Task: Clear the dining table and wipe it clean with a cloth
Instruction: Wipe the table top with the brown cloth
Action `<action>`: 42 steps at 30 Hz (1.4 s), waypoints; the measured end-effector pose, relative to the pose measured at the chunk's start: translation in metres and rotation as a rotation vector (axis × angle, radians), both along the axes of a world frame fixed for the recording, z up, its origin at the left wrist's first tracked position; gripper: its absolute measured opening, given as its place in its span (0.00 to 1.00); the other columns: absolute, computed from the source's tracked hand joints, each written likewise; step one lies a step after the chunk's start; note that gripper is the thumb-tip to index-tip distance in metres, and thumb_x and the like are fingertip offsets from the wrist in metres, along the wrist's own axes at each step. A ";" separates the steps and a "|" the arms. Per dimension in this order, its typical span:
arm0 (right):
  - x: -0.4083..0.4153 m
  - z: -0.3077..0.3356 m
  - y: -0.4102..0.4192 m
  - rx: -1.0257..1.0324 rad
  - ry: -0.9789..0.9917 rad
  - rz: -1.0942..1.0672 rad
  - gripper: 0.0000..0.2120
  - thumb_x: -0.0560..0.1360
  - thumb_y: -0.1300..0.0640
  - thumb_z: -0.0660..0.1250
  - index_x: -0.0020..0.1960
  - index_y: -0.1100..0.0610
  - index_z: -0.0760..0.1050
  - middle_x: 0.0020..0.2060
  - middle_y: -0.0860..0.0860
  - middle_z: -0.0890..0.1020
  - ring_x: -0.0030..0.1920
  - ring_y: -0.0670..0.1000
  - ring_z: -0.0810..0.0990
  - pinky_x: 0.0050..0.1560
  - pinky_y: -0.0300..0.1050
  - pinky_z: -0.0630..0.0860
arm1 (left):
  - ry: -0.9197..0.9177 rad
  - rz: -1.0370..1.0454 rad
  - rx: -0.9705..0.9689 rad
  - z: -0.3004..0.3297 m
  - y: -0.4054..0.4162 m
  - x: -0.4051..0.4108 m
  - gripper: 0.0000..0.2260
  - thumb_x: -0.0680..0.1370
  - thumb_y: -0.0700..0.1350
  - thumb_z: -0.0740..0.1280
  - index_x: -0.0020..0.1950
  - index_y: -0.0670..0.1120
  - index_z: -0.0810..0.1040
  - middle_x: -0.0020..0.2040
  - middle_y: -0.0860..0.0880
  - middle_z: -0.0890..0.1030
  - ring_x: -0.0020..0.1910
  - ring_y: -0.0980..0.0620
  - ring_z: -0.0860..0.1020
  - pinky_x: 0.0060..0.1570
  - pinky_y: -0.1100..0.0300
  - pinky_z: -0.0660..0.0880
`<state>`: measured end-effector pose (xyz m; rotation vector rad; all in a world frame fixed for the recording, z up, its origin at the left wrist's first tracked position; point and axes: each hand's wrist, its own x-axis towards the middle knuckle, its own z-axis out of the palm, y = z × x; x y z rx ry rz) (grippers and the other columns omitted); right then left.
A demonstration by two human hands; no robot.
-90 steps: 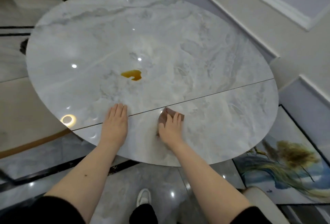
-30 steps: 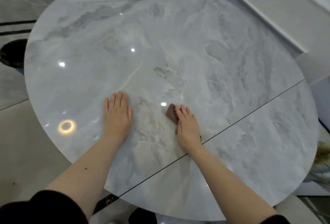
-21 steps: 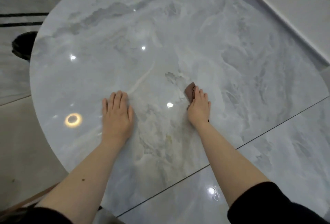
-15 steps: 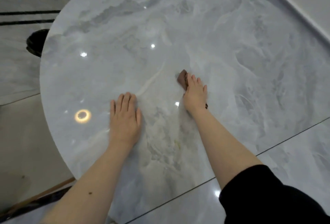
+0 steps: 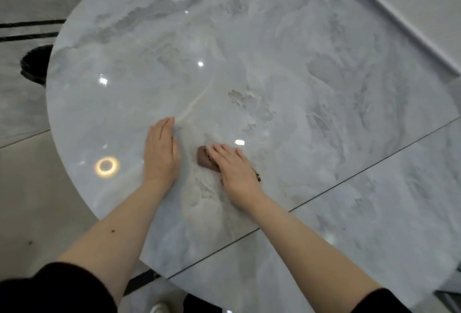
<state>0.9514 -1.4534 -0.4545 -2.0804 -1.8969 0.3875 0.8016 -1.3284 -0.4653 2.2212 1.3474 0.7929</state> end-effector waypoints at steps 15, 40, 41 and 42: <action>0.006 0.040 -0.060 0.186 0.562 -0.715 0.24 0.76 0.63 0.61 0.71 0.57 0.65 0.66 0.53 0.72 0.66 0.55 0.71 0.68 0.48 0.66 | 0.142 -0.150 0.056 0.001 -0.047 -0.024 0.22 0.79 0.45 0.50 0.65 0.35 0.73 0.62 0.36 0.75 0.63 0.38 0.73 0.70 0.52 0.52; 0.002 0.002 0.024 -0.091 -0.086 -0.226 0.26 0.81 0.54 0.49 0.77 0.54 0.47 0.77 0.50 0.52 0.77 0.49 0.49 0.75 0.50 0.41 | 0.213 -0.097 0.054 -0.005 -0.052 -0.027 0.21 0.78 0.44 0.50 0.64 0.36 0.73 0.63 0.39 0.75 0.64 0.40 0.72 0.72 0.47 0.57; -0.009 0.001 0.013 -0.082 -0.094 -0.180 0.26 0.80 0.53 0.47 0.77 0.54 0.47 0.77 0.49 0.53 0.77 0.48 0.50 0.75 0.50 0.42 | 0.205 -0.093 0.058 -0.004 -0.053 -0.027 0.21 0.78 0.44 0.50 0.63 0.36 0.74 0.63 0.39 0.75 0.64 0.40 0.72 0.72 0.47 0.56; -0.019 0.001 0.003 -0.077 -0.089 -0.136 0.27 0.79 0.52 0.45 0.77 0.54 0.49 0.77 0.49 0.55 0.77 0.48 0.51 0.76 0.50 0.43 | 0.197 -0.086 0.055 -0.004 -0.053 -0.028 0.21 0.77 0.44 0.50 0.62 0.36 0.74 0.62 0.39 0.75 0.63 0.41 0.72 0.72 0.47 0.55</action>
